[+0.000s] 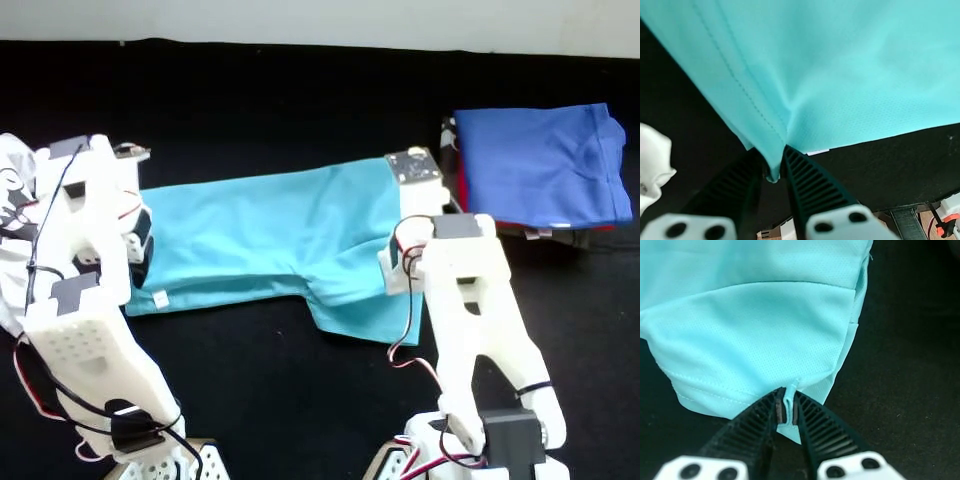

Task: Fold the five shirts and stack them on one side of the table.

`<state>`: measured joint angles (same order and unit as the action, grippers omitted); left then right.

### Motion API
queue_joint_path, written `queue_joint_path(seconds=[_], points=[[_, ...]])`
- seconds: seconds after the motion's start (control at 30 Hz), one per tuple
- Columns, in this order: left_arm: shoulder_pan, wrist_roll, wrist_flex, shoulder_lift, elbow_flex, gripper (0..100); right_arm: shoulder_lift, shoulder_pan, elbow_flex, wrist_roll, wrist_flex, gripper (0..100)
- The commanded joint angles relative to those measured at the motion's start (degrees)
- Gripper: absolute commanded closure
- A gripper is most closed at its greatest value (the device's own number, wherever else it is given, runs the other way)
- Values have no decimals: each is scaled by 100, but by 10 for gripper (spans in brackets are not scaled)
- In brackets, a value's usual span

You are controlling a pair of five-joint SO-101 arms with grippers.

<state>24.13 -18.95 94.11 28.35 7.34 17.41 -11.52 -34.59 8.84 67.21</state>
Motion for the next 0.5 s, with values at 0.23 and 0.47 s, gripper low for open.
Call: queue_joint_path(seconds=[0.23,0.47], points=[[180,-62,220,-84,259,991,295,92,31,44,426,993],[242,-255,545,-84,585,991,884,84,40,44,479,993]])
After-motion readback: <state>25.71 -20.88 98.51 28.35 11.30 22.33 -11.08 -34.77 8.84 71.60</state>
